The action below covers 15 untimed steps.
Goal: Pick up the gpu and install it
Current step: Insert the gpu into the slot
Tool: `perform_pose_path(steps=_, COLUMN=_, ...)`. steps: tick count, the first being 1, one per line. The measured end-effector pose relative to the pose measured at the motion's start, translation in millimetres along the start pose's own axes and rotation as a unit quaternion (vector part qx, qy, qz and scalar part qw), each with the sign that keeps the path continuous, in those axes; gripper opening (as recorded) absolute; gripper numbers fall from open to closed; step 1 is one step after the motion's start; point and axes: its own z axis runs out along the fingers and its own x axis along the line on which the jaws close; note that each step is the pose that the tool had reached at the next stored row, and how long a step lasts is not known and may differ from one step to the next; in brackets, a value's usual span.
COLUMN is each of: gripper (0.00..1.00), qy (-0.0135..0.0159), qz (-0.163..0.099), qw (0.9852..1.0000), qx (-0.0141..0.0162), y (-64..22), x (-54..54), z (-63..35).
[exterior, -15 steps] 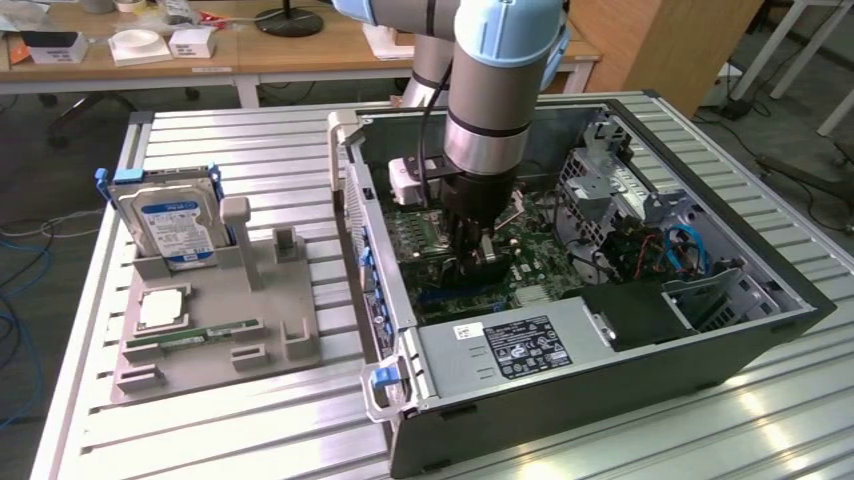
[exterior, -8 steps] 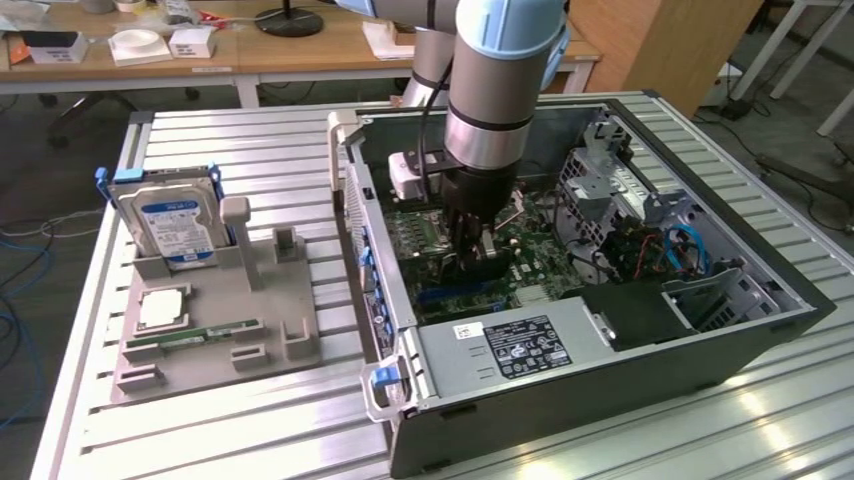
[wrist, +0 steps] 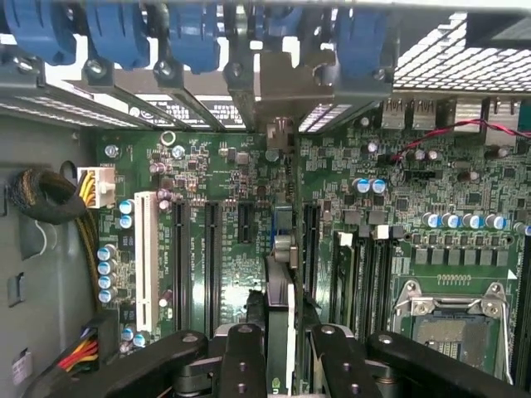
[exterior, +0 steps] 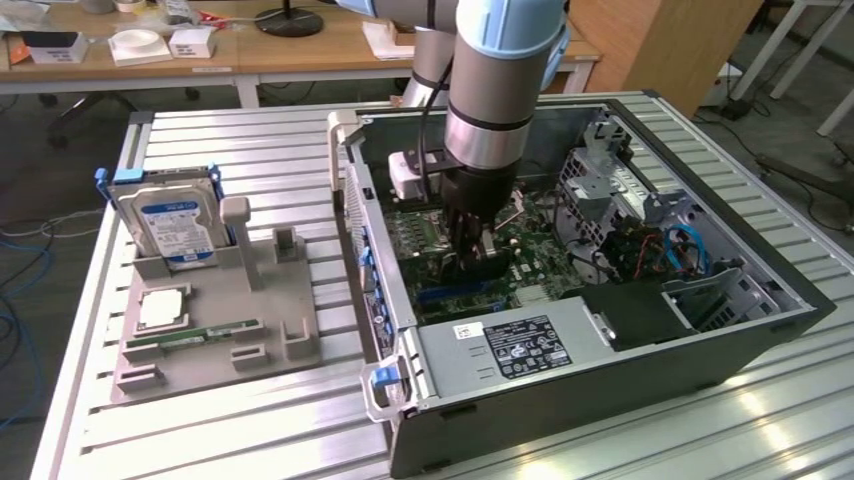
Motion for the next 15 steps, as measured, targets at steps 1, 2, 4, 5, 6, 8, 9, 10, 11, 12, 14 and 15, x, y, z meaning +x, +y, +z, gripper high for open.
perform_pose_path(steps=1, gripper=0.26, qy=-0.0001, qz=0.000, qw=1.0000, qx=0.0000, y=0.0, x=0.0, z=-0.7)
perform_pose_path(steps=2, gripper=0.26, qy=-0.0002, qz=0.000, qw=1.0000, qx=0.0001, y=0.0, x=-0.1, z=-1.2)
perform_pose_path(steps=4, gripper=0.26, qy=-0.0009, qz=0.000, qw=1.0000, qx=0.0003, y=-0.2, x=-0.3, z=-1.4)
perform_pose_path(steps=5, gripper=0.26, qy=-0.0005, qz=0.000, qw=1.0000, qx=0.0003, y=-0.2, x=-0.2, z=-1.7)
perform_pose_path(steps=6, gripper=0.26, qy=-0.0004, qz=0.000, qw=1.0000, qx=0.0002, y=-0.2, x=-0.1, z=-2.0)
perform_pose_path(steps=8, gripper=0.26, qy=-0.0003, qz=0.000, qw=1.0000, qx=0.0001, y=-0.1, x=-0.1, z=-2.3)
perform_pose_path(steps=9, gripper=0.26, qy=-0.0003, qz=0.000, qw=1.0000, qx=0.0001, y=-0.1, x=-0.1, z=-2.3)
perform_pose_path(steps=10, gripper=0.26, qy=-0.0003, qz=0.000, qw=1.0000, qx=0.0001, y=-0.1, x=0.0, z=-2.5)
perform_pose_path(steps=11, gripper=0.26, qy=0.0000, qz=0.000, qw=1.0000, qx=0.0000, y=-0.1, x=0.0, z=-3.2)
perform_pose_path(steps=12, gripper=0.26, qy=-0.0002, qz=0.000, qw=1.0000, qx=0.0000, y=-0.2, x=0.0, z=-3.4)
perform_pose_path(steps=14, gripper=0.26, qy=-0.0002, qz=0.000, qw=1.0000, qx=0.0001, y=-0.1, x=0.3, z=-3.4)
perform_pose_path(steps=15, gripper=0.26, qy=-0.0002, qz=0.000, qw=1.0000, qx=0.0001, y=-0.1, x=0.3, z=-3.5)
